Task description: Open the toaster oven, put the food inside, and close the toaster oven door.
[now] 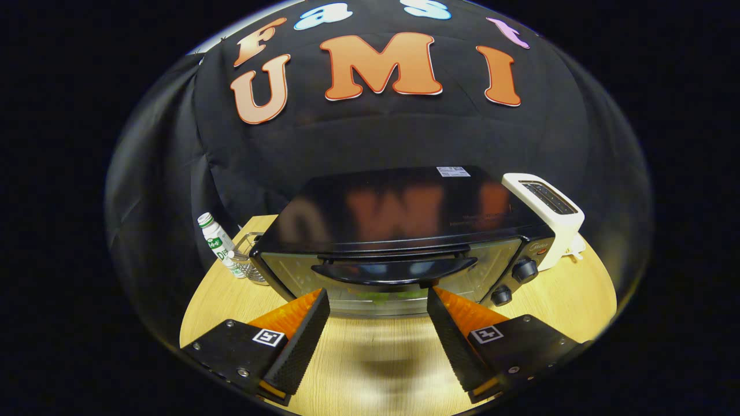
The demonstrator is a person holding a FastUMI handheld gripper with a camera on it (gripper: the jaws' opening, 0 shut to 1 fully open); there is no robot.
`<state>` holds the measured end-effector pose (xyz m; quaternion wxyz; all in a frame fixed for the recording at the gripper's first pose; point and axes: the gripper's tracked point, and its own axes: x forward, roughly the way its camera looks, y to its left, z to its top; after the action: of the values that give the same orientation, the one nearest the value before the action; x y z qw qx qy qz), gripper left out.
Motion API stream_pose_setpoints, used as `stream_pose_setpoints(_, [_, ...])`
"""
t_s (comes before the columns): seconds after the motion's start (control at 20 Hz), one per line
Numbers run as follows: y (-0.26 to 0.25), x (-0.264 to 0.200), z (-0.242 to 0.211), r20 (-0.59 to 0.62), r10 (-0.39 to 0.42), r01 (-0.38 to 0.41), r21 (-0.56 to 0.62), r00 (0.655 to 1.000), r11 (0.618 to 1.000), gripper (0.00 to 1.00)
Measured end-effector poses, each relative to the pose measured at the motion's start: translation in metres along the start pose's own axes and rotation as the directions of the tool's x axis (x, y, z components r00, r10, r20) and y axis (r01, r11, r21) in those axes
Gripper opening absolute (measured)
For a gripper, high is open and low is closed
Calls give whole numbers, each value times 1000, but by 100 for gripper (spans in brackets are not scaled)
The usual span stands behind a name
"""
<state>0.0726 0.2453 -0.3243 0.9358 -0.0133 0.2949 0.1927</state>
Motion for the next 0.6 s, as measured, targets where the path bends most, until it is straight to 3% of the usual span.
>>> stream_pose_setpoints(0.2, [-13,-16,24,36,0,0,27,999,1000,100])
stream_pose_setpoints(0.6, [-85,-66,142,245,-93,102,-26,965,994,100])
